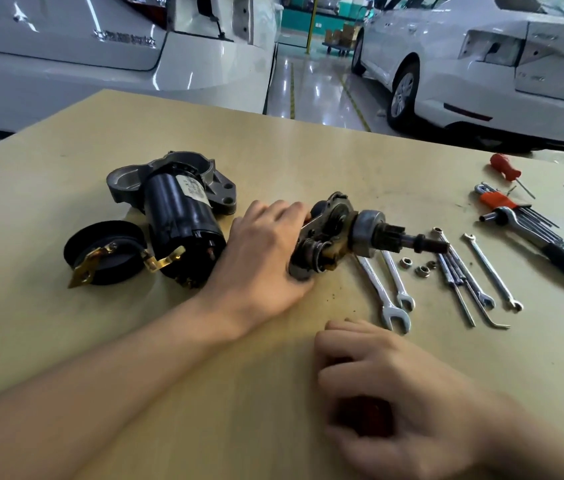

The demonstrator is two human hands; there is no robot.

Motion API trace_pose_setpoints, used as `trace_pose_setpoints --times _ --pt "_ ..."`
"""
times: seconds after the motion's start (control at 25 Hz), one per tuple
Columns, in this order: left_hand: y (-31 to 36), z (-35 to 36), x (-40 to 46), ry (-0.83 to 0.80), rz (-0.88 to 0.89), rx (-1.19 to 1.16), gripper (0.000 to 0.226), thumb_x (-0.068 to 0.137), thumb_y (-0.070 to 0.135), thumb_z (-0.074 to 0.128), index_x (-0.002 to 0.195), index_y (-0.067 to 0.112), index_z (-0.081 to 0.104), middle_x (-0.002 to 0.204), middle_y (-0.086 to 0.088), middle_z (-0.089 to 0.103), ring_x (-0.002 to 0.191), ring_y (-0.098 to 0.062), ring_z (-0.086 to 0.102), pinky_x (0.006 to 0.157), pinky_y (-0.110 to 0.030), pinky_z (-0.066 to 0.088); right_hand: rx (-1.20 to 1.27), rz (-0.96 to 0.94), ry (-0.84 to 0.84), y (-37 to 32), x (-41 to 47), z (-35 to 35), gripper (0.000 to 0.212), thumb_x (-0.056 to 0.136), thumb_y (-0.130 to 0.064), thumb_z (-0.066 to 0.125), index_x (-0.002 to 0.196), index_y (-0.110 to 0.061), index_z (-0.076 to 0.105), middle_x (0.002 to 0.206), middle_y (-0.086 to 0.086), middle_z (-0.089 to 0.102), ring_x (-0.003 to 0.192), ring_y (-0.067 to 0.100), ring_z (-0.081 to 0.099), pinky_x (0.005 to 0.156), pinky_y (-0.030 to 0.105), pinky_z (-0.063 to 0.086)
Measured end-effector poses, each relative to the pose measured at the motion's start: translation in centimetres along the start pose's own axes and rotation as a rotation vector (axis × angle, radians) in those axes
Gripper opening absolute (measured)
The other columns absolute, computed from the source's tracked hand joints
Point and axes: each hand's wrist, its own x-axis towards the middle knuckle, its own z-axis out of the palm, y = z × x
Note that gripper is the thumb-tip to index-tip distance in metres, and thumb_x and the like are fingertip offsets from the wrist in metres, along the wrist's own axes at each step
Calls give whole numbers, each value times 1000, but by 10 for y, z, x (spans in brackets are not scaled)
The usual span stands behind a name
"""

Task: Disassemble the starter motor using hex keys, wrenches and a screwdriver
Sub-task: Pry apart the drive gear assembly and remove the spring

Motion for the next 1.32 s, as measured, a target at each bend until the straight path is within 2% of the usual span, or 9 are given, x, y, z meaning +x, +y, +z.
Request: trace_pose_setpoints --times 0.12,0.28,0.4,0.52,0.68,0.88,1.0,1.16,1.32 --pt "0 1 0 -4 4 20 54 66 26 80 111 11 55 104 -2 58 97 -23 47 84 -44 43 34 191 174 9 3 0 18 79 -15 67 67 -10 56 68 -1 47 64 16 44 61 24 39" --pt "1 2 -1 15 -4 -9 48 69 27 79 108 14 54 101 1 58 96 -22 48 83 -40 43 -346 556 587 21 12 5 22 87 -22 64 69 -10 60 64 -3 52 56 25 53 50 36 47" --pt "0 3 0 52 -55 -49 48 65 27 77 106 12 55 97 2 55 95 -23 49 82 -39 42 -342 531 699 23 8 -1 23 92 -26 61 82 -7 66 74 3 59 57 26 55 50 38 47" --pt "0 3 2 64 -82 -22 50 61 33 76 100 12 54 94 4 53 91 -20 48 78 -33 38 -327 311 566 14 -4 3 26 90 -35 59 87 -10 65 80 1 53 56 15 47 47 30 42" --pt "0 4 2 75 -65 -8 53 59 38 75 100 11 54 93 7 49 90 -19 45 76 -31 35 -314 353 476 22 -5 1 13 86 -23 67 89 -11 70 82 2 56 63 16 52 57 28 45" --pt "-2 6 1 77 -66 1 49 62 29 79 100 14 53 92 8 50 90 -17 45 76 -30 34 -193 889 713 49 -37 -43 22 82 -28 71 62 -22 64 58 -4 54 53 7 47 49 24 34" --pt "-3 6 0 82 -64 -2 51 62 26 80 103 14 53 94 8 50 93 -16 45 80 -29 35 -179 1299 486 62 -71 -69 22 74 -24 77 56 -17 67 57 1 58 56 7 48 45 24 32" --pt "-2 7 0 81 -56 -4 48 62 28 80 100 15 53 92 8 51 91 -18 47 78 -30 36 -34 1416 338 61 -75 -72 18 67 -16 76 57 -2 68 41 5 60 32 13 56 33 17 39" --pt "-2 6 -1 83 -57 -10 48 63 33 77 100 14 54 93 6 54 91 -17 46 78 -30 36 -78 1454 247 58 -63 -74 20 63 -14 73 63 -1 58 40 5 60 37 20 62 38 23 48"
